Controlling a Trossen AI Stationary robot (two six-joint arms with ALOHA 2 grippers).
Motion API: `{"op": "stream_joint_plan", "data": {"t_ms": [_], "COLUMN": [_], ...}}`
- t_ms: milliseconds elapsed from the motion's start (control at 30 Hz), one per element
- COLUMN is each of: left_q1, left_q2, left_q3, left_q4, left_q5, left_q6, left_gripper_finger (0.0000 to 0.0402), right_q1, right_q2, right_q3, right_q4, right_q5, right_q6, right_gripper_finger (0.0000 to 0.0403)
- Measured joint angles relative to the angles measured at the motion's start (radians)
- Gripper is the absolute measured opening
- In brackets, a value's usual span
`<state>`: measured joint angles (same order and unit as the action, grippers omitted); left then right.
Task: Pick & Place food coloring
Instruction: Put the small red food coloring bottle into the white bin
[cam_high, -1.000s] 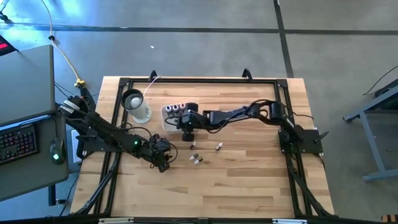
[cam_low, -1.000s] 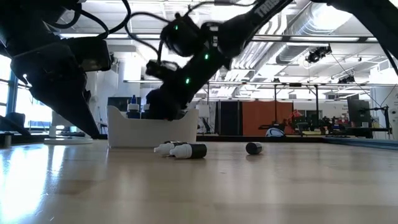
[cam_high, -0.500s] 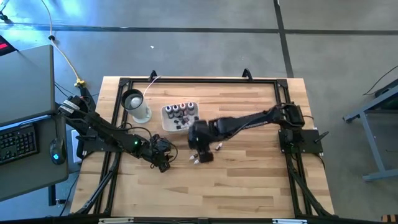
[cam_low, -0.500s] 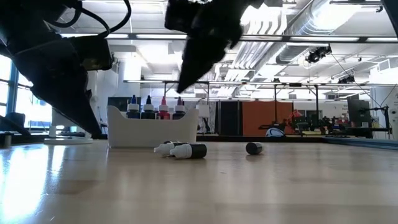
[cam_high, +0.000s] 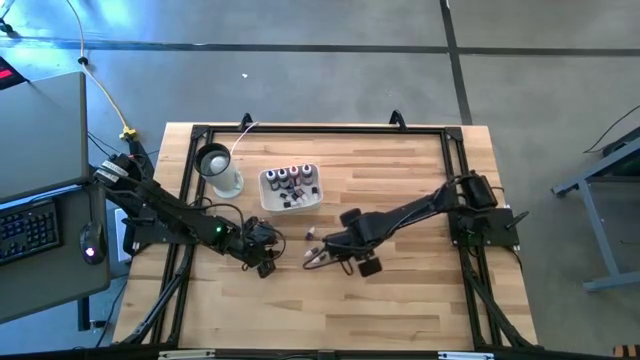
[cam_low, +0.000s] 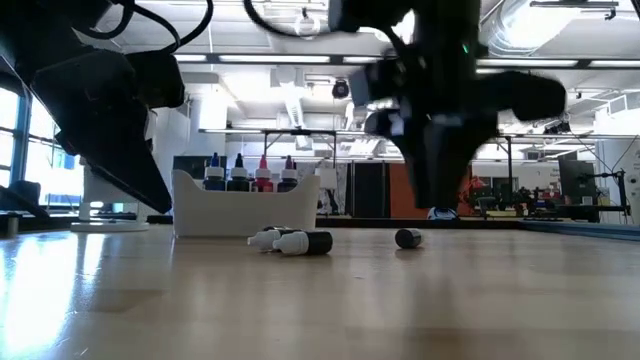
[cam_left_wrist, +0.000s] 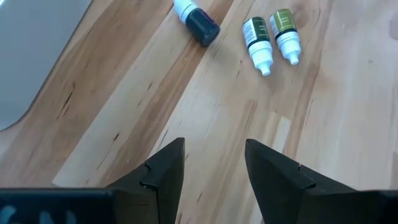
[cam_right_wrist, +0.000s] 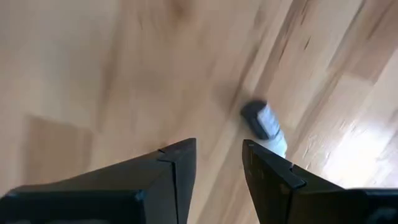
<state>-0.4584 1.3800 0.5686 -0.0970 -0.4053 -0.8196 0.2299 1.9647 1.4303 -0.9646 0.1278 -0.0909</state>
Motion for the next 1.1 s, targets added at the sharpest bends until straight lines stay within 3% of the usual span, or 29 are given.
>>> {"op": "stream_joint_plan", "data": {"t_ms": [167,400,667,1100], "left_q1": [0.0,0.0,0.0,0.0], "left_q2": [0.0,0.0,0.0,0.0], "left_q3": [0.0,0.0,0.0,0.0], "left_q4": [0.009,0.029,0.029,0.028], "left_q5": [0.002,0.003,0.003,0.005], "left_q6": [-0.001,0.0,0.003,0.003], "left_gripper_finger": [0.0168,0.0168,0.0168,0.0168], "right_q1": [-0.035,-0.048,-0.078,-0.123], "right_q2": [-0.002,-0.002,-0.002,-0.002], "right_q3": [-0.095,-0.104,-0.104,-0.104], "right_q4": [0.068,0.106,0.236,0.214], "right_q5": [0.061,0.124,-0.041,-0.114], "right_q6": [-0.063,-0.11,-0.184,-0.181], "right_gripper_finger": [0.0124,0.0124,0.0124,0.0124]}}
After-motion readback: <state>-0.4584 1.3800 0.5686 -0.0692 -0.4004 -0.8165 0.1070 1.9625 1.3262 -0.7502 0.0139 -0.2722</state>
